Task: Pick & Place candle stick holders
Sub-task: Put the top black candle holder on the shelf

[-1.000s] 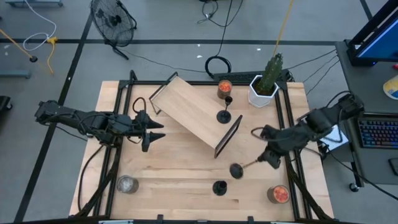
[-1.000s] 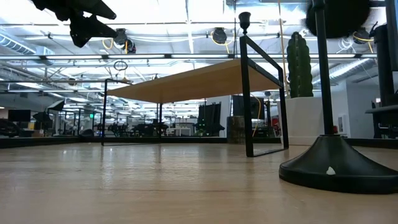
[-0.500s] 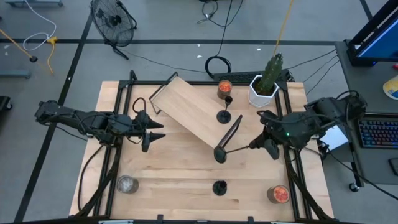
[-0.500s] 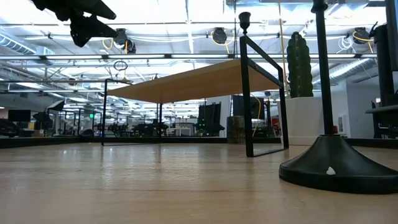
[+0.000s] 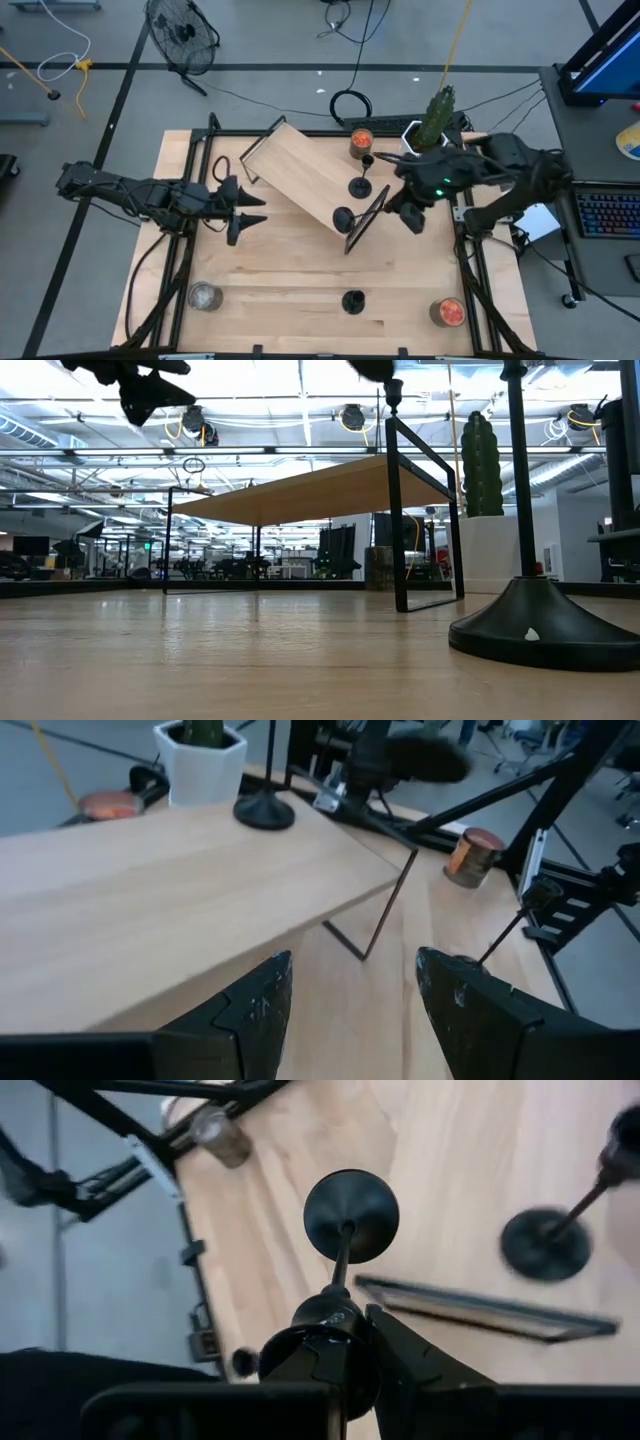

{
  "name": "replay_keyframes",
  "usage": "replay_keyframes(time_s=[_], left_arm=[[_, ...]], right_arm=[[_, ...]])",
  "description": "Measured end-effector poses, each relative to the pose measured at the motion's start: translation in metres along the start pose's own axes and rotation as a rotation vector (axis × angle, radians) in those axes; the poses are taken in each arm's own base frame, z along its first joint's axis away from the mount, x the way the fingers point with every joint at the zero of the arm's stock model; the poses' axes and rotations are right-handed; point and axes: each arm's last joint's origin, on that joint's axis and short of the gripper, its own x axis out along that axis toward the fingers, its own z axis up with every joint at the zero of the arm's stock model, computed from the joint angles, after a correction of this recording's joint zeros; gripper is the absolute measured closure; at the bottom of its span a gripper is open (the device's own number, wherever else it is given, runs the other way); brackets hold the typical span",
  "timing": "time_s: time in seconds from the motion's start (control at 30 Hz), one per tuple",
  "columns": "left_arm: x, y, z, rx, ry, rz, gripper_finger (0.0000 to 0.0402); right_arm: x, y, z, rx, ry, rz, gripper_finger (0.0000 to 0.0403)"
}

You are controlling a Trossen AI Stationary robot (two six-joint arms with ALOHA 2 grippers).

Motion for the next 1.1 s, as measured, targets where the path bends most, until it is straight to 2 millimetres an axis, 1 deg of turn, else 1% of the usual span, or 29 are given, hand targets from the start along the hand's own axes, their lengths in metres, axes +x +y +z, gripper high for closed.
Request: replay_keyframes(time_s=[0.2,0.37,0.5,0.6,0.73,0.8,0.93,1.1], left_arm=[[-0.001,0.000,0.001,0.012,-0.014,-0.006,0.0181],[0.000,0.000,0.001,0.018,-0.015,-0.007,0.0181],[0.004,0.001,-0.006,0.011,-0.039,-0.019,0.0181],[0.009,0.001,-0.014,-0.001,-0.073,-0.062,0.0181],[0.015,0.003,-0.026,-0.017,-0.114,-0.106,0.0181],[0.015,0.003,-0.028,-0.023,-0.129,-0.113,0.0181],[0.016,0.004,-0.029,-0.023,-0.127,-0.112,0.0181],[0.016,0.003,-0.030,-0.025,-0.122,-0.128,0.0181]], right_arm=[[0.026,-0.009,0.022,-0.054,0.053,-0.014,0.0391],[0.043,-0.024,0.031,-0.060,0.130,-0.073,0.0391],[0.044,-0.033,0.034,-0.044,0.162,-0.086,0.0391],[0.046,-0.036,0.038,-0.024,0.170,-0.052,0.0391],[0.048,-0.037,0.043,-0.017,0.166,-0.053,0.0391],[0.049,-0.038,0.046,-0.020,0.166,-0.057,0.0391],[0.062,-0.046,0.053,-0.023,0.202,-0.092,0.0391],[0.072,-0.057,0.054,-0.028,0.278,-0.139,0.0391]])
